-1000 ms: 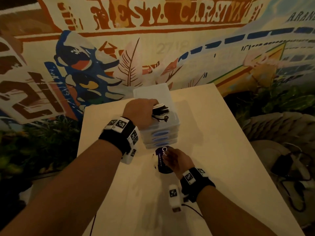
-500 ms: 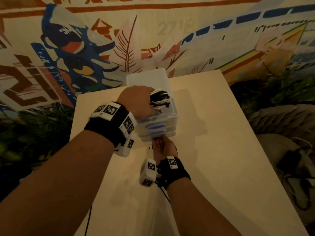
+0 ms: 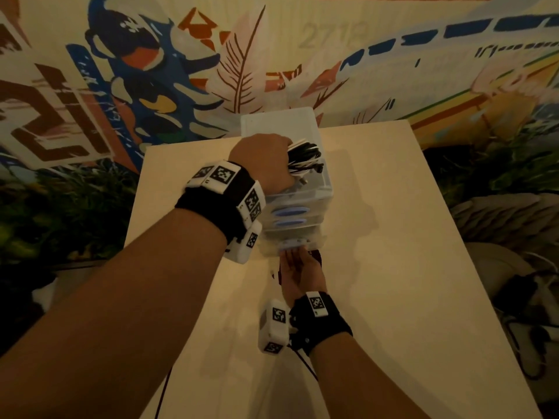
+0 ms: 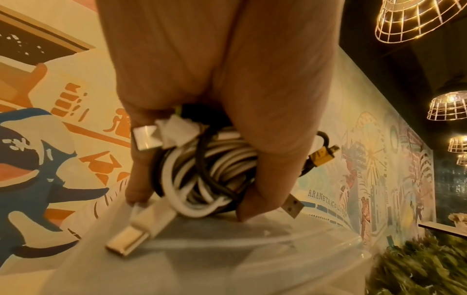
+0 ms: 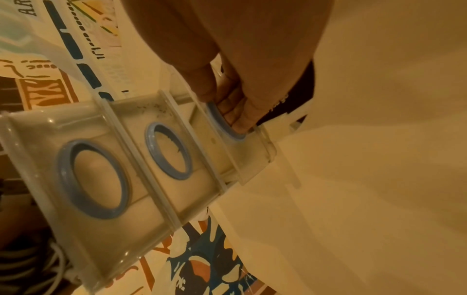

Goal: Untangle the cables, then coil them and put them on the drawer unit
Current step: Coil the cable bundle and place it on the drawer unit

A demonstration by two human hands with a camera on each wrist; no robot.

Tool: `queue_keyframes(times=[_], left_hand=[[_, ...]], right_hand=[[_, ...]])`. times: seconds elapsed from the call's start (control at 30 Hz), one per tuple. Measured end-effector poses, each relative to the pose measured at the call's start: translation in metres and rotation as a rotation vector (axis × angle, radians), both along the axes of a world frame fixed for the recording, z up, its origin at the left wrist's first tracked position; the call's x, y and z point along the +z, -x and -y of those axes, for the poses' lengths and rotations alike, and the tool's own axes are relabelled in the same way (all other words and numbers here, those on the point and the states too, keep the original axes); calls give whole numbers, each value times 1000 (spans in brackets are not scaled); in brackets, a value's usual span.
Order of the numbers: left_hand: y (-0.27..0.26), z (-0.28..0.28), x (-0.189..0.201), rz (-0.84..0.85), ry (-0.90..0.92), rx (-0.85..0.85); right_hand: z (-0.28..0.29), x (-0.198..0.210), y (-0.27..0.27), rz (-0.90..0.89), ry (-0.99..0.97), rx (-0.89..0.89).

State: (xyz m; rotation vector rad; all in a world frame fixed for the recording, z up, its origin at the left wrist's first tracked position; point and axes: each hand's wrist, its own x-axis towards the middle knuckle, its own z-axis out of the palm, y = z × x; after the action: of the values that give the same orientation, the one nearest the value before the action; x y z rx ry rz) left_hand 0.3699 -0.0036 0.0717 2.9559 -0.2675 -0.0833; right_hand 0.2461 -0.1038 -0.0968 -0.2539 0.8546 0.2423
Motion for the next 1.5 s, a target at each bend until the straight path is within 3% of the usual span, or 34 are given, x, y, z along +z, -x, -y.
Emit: queue_keyframes(times=[0.6,0.77,0.87,0.97,1.07,1.13,1.23,1.37,1.5], left_hand=[[2,5,1,-22,-7,-9],[12,7,5,-29,40,13],[23,5,10,-3,74,12],[41,4,14,66,69,-30],[70,6,17,165,199,-66],[90,10,15,56,330,-103],[112,13,-11,-408,433,-131],[127,8,-51,-735,598,-14],[128,-1,-68,-870,840,108]], right_hand=[[24,1,101,-29,13,90],[45,4,110,-56,245,405],[75,29,108,34,427,682],[107,64,89,337,861,855],[129,116,60,716,1277,780],[132,148,41,979,1375,757],[123,165,16,1162,1356,910],[108,132,-1,1160,1534,1196],[99,95,-5,1120,1366,1238]])
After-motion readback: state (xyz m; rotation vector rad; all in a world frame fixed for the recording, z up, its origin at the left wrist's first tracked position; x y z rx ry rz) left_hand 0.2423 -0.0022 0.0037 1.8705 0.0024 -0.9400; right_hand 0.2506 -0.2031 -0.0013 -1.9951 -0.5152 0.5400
